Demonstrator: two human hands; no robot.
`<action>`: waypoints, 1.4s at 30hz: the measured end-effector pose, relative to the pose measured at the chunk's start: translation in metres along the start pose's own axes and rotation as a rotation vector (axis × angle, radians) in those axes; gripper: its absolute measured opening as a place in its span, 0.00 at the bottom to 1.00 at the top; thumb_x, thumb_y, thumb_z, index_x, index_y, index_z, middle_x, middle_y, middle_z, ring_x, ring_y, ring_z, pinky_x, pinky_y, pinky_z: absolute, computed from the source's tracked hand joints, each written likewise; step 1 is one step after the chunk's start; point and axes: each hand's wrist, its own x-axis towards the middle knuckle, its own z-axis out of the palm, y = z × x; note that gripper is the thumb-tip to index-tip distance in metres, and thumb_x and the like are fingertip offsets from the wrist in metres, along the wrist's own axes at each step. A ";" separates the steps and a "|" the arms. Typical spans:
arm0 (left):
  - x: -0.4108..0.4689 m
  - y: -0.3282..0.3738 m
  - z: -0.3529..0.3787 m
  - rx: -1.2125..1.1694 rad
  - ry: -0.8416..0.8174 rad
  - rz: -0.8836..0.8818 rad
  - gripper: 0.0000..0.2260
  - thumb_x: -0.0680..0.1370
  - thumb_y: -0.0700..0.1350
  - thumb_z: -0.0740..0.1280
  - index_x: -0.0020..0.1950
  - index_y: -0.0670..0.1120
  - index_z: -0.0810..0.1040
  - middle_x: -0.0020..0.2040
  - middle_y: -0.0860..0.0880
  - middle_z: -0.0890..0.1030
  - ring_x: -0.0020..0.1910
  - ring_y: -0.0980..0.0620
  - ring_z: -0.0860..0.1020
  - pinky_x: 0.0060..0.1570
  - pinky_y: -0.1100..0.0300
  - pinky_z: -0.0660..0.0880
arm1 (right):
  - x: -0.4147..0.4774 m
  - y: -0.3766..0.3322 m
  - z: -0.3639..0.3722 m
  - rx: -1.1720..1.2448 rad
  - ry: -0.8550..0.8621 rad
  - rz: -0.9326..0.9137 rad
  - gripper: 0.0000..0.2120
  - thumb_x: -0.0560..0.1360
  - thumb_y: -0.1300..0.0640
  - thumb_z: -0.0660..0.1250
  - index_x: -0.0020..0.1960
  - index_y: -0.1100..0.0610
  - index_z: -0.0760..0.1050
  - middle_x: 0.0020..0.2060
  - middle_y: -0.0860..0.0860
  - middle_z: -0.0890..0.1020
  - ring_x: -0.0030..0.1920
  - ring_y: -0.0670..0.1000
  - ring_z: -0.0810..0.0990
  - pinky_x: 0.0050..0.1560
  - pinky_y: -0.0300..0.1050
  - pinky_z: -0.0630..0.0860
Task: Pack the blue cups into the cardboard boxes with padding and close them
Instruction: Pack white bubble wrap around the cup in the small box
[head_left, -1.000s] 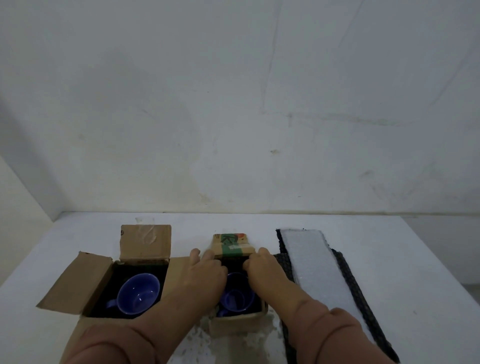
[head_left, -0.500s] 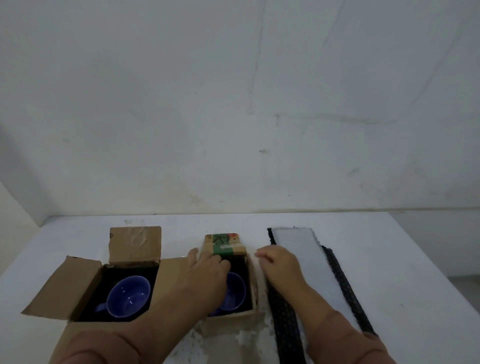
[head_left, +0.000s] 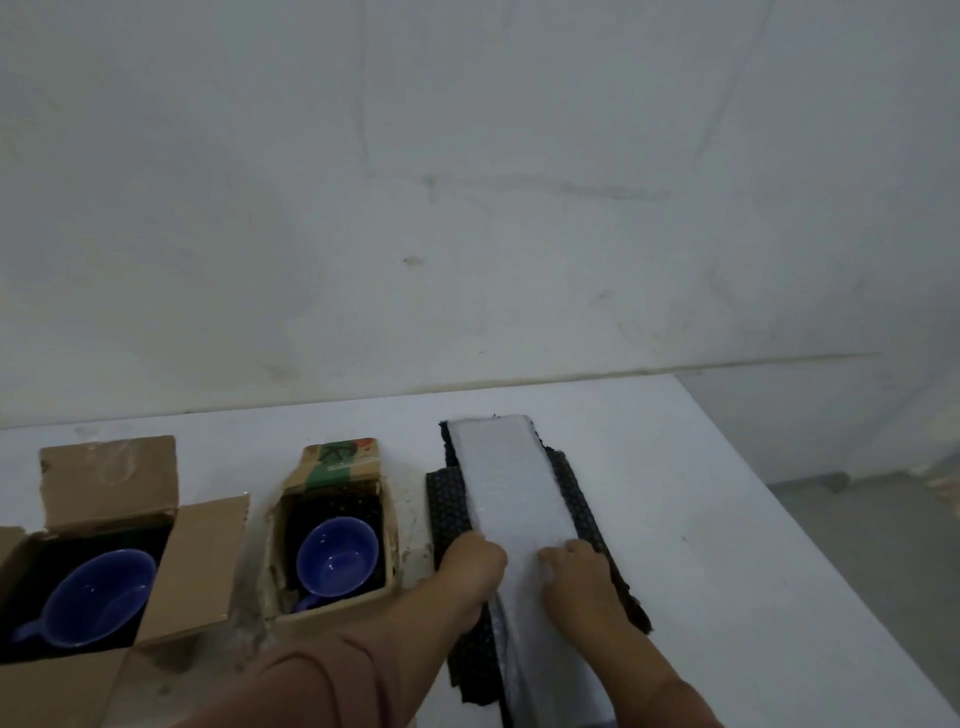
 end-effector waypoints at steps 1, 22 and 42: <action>0.007 0.001 0.002 -0.037 0.035 -0.035 0.08 0.78 0.34 0.59 0.53 0.36 0.76 0.40 0.43 0.73 0.36 0.50 0.70 0.32 0.62 0.67 | -0.001 0.001 0.001 -0.004 0.001 -0.017 0.18 0.78 0.58 0.54 0.66 0.51 0.70 0.64 0.53 0.69 0.63 0.54 0.67 0.57 0.40 0.66; -0.034 0.044 -0.050 -0.024 0.157 0.503 0.09 0.75 0.40 0.69 0.42 0.47 0.68 0.37 0.48 0.73 0.35 0.52 0.70 0.35 0.59 0.67 | 0.015 -0.025 -0.077 1.205 0.038 0.154 0.12 0.71 0.69 0.64 0.44 0.53 0.69 0.42 0.52 0.72 0.37 0.49 0.71 0.34 0.41 0.68; -0.050 0.011 -0.054 -0.032 0.138 0.187 0.08 0.77 0.42 0.66 0.42 0.45 0.68 0.44 0.40 0.79 0.38 0.44 0.78 0.40 0.50 0.80 | 0.026 -0.037 -0.068 0.956 0.136 0.306 0.17 0.73 0.69 0.59 0.58 0.59 0.77 0.47 0.56 0.78 0.38 0.53 0.77 0.46 0.50 0.78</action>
